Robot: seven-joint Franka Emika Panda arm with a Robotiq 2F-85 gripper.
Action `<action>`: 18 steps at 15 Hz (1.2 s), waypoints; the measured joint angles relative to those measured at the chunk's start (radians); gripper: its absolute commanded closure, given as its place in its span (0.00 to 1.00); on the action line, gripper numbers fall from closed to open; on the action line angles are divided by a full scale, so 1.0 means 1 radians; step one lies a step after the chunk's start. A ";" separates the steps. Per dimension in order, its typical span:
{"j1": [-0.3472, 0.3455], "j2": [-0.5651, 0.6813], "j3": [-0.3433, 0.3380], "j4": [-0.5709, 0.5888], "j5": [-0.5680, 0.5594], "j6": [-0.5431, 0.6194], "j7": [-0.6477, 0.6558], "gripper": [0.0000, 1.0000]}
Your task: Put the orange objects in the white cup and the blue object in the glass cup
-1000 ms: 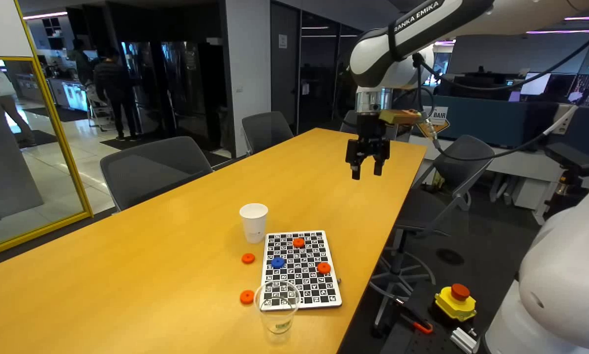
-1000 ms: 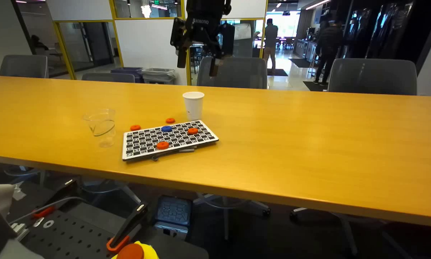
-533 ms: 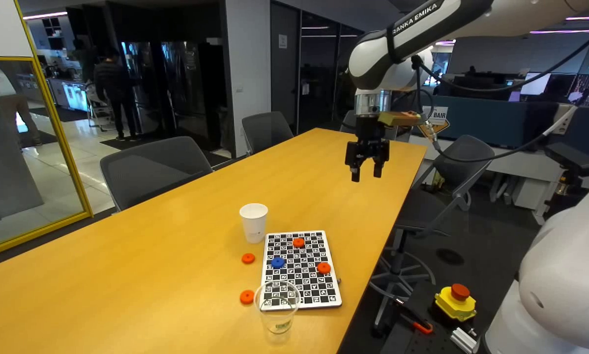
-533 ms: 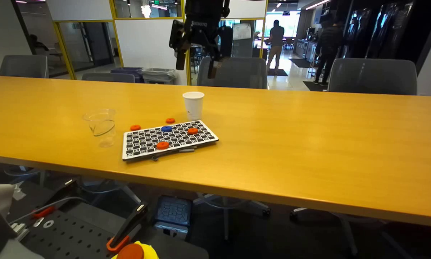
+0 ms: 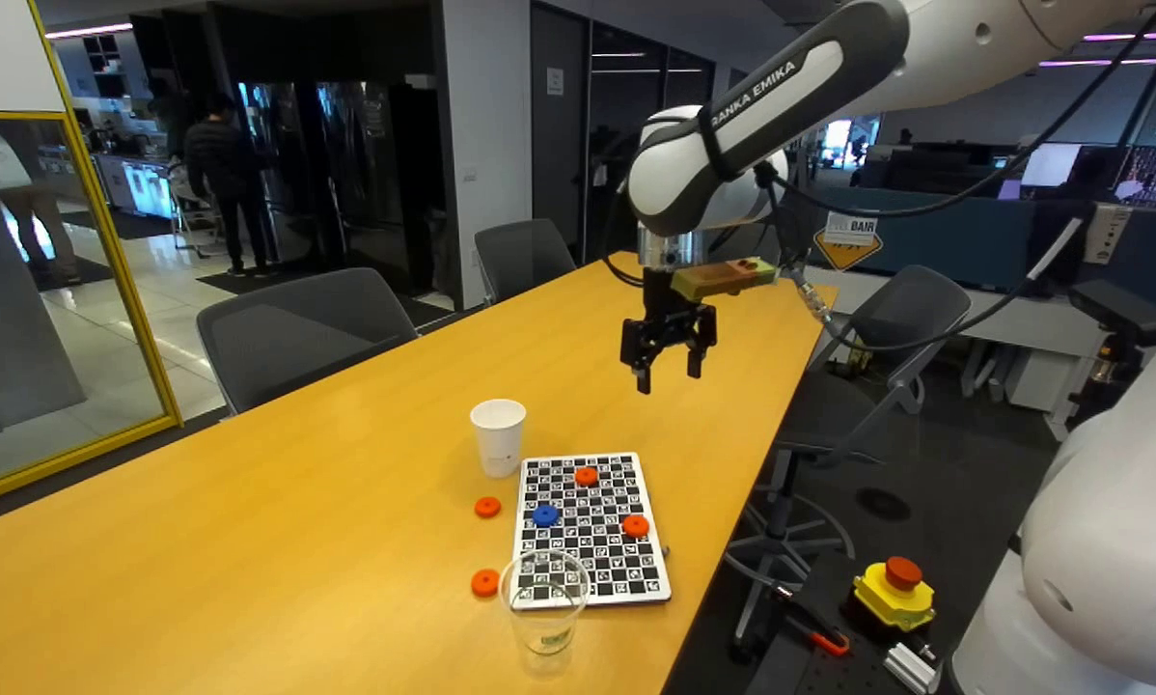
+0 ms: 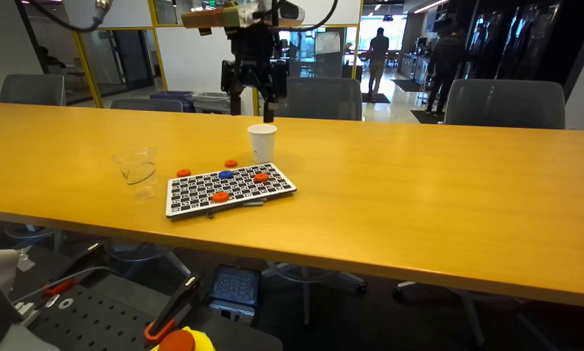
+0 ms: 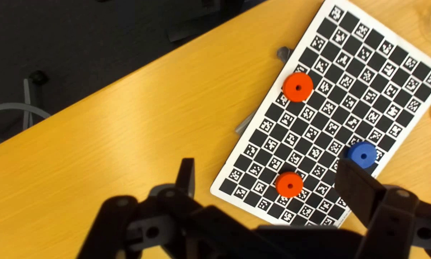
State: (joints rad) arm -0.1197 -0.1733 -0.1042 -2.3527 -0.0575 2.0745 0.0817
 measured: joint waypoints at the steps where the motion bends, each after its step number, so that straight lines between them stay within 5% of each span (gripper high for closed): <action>1: 0.007 0.026 0.022 -0.002 -0.021 0.045 0.051 0.00; 7: 0.035 0.205 0.067 0.009 -0.134 0.260 0.245 0.00; 18: 0.044 0.416 0.050 0.071 -0.132 0.431 0.248 0.00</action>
State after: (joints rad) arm -0.0752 0.2426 -0.0539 -2.2822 -0.1891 2.5054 0.3299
